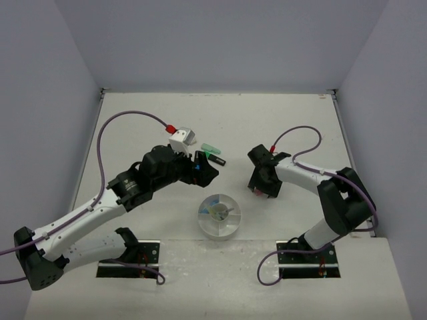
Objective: Sort the stationery into containers
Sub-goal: Pick up the pen from the center of the board.
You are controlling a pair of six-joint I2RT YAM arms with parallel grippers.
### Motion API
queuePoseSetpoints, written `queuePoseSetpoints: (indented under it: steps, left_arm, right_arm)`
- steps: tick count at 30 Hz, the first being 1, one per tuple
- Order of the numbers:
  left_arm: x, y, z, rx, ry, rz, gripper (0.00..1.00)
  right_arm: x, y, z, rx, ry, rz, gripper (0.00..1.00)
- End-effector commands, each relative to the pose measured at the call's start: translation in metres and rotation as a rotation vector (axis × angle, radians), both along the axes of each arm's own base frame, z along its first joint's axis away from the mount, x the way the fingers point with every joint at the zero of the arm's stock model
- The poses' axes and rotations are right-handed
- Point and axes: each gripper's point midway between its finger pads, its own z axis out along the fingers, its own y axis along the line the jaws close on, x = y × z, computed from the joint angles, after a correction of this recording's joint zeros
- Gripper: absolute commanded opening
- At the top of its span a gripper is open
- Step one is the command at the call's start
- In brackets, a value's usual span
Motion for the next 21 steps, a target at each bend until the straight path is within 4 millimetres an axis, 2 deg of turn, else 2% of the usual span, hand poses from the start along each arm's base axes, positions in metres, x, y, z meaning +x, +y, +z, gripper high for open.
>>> queuePoseSetpoints:
  steps: [1, 4, 5, 6, 7, 9, 11, 13, 15, 16, 18, 21]
  left_arm:
    - [0.007, 0.007, 0.023, 0.056, -0.052, 0.010, 1.00]
    - [0.009, 0.006, 0.034, 0.067, -0.067, 0.007, 1.00]
    - [0.011, 0.006, 0.038, 0.073, -0.070, 0.011, 1.00]
    - [0.014, 0.006, 0.041, 0.083, -0.072, 0.018, 1.00]
    - [0.015, 0.007, 0.046, 0.079, -0.076, 0.022, 1.00]
    - [0.023, 0.008, 0.050, 0.085, -0.057, 0.054, 1.00]
    - [0.033, 0.006, 0.043, 0.069, 0.005, 0.052, 1.00]
    - [0.041, 0.000, 0.041, 0.016, 0.081, 0.022, 1.00]
    - [0.051, -0.005, 0.043, -0.064, 0.163, -0.002, 1.00]
    - [0.054, -0.008, 0.046, -0.097, 0.170, -0.010, 1.00]
    - [0.048, -0.037, 0.069, -0.247, 0.167, -0.156, 1.00]
    - [0.038, -0.058, 0.088, -0.363, 0.161, -0.297, 1.00]
  right_arm:
    - [0.020, 0.003, -0.013, -0.004, -0.042, -0.036, 0.55]
    - [0.021, 0.005, -0.017, 0.001, -0.023, -0.023, 0.35]
    - [0.020, 0.007, -0.020, 0.006, -0.013, -0.011, 0.26]
    - [0.020, 0.009, -0.021, 0.018, -0.013, 0.007, 0.13]
    - [0.021, 0.010, -0.021, 0.017, -0.018, 0.026, 0.12]
    - [0.031, 0.017, -0.004, 0.025, -0.067, 0.125, 0.01]
    - [0.036, 0.029, 0.015, 0.037, -0.119, 0.220, 0.00]
    - [0.043, 0.054, 0.049, 0.108, -0.237, 0.385, 0.00]
    - [0.040, 0.089, 0.103, 0.229, -0.449, 0.628, 0.00]
    - [0.038, 0.100, 0.130, 0.289, -0.539, 0.671, 0.00]
    - [0.027, 0.111, 0.179, 0.368, -0.712, 0.802, 0.00]
    - [0.010, 0.119, 0.216, 0.445, -0.799, 0.912, 0.00]
